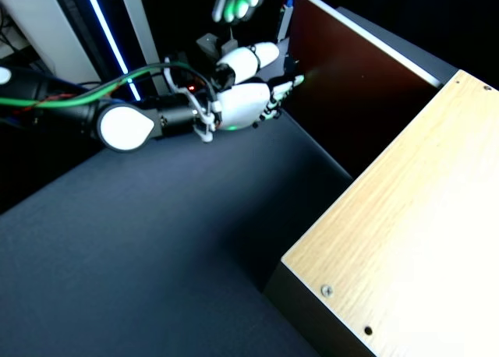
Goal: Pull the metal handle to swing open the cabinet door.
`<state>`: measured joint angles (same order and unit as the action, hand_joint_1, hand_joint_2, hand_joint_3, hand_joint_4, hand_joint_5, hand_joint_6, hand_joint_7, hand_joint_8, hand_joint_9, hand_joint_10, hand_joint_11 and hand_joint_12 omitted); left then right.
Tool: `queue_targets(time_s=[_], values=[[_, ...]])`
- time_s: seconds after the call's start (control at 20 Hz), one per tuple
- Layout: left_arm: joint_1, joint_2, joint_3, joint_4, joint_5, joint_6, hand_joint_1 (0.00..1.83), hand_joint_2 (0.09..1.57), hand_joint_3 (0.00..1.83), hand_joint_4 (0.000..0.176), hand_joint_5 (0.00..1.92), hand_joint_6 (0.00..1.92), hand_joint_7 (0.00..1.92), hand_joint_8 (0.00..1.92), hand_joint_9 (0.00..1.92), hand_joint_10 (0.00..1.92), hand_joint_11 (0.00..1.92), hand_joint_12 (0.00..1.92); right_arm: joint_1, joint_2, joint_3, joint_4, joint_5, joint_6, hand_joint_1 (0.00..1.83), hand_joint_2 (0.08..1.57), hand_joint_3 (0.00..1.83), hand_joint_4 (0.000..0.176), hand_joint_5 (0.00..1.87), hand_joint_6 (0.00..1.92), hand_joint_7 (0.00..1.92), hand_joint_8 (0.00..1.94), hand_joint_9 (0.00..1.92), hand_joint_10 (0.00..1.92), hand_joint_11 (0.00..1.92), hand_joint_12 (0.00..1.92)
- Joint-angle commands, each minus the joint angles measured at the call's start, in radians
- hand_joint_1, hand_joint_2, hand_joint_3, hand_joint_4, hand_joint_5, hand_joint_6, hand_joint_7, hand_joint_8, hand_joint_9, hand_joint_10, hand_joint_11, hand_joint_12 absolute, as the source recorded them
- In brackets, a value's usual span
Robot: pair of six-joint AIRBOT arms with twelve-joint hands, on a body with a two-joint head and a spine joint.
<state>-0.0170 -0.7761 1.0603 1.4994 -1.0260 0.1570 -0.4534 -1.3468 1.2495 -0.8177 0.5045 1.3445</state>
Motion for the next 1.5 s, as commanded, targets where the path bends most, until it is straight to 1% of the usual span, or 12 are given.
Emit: queue_targets(time_s=[0.0,0.2,0.45,0.8,1.1,1.3,1.45], values=[[-0.01,0.008,0.001,-0.099,-0.025,0.008,0.0,1.57,0.01,0.0,0.4,0.0,0.43,0.0,0.41,0.0,0.02,0.85,0.015,0.012,0.001,0.04,0.102,0.009,0.0,1.57,0.07,0.0,0.23,0.0,0.27,0.0,0.26,0.0,0.0,0.71],[-0.01,0.008,0.001,-0.099,-0.025,0.008,0.0,1.57,0.01,0.0,0.41,0.0,0.44,0.0,0.42,0.0,0.02,0.86,0.02,0.063,0.004,0.062,0.105,0.012,0.0,1.57,0.07,0.0,0.23,0.0,0.27,0.0,0.26,0.0,0.0,0.7],[-0.01,0.008,0.001,-0.099,-0.025,0.008,0.0,1.57,0.02,0.0,0.41,0.0,0.44,0.0,0.41,0.0,0.02,0.86,0.02,0.104,0.009,0.065,0.107,0.014,0.0,1.57,0.06,0.0,0.22,0.0,0.27,0.0,0.26,0.0,0.0,0.7],[-0.01,0.008,0.001,-0.099,-0.025,0.008,0.0,1.57,0.01,0.0,0.41,0.0,0.44,0.0,0.42,0.0,0.02,0.87,0.02,0.13,0.021,0.058,0.107,0.015,0.0,1.57,0.06,0.0,0.22,0.0,0.27,0.0,0.26,0.0,0.0,0.69],[-0.01,0.008,0.001,-0.099,-0.025,0.008,0.0,1.57,0.01,0.0,0.41,0.0,0.44,0.0,0.42,0.0,0.02,0.87,0.02,0.139,0.045,-0.017,0.109,0.014,0.0,1.57,0.07,0.0,0.22,0.0,0.26,0.0,0.25,0.0,0.0,0.69],[-0.01,0.008,0.001,-0.099,-0.025,0.008,0.0,1.57,0.01,0.0,0.42,0.0,0.45,0.0,0.42,0.0,0.02,0.86,0.02,0.149,0.056,-0.112,0.109,0.014,0.0,1.57,0.07,0.0,0.23,0.0,0.27,0.0,0.25,0.0,0.0,0.69],[-0.01,0.008,0.001,-0.099,-0.025,0.008,0.0,1.57,0.01,0.0,0.41,0.0,0.45,0.0,0.43,0.0,0.03,0.87,0.02,0.152,0.073,-0.156,0.109,0.014,0.0,1.57,0.07,0.0,0.23,0.0,0.27,0.0,0.25,0.0,0.0,0.68]])
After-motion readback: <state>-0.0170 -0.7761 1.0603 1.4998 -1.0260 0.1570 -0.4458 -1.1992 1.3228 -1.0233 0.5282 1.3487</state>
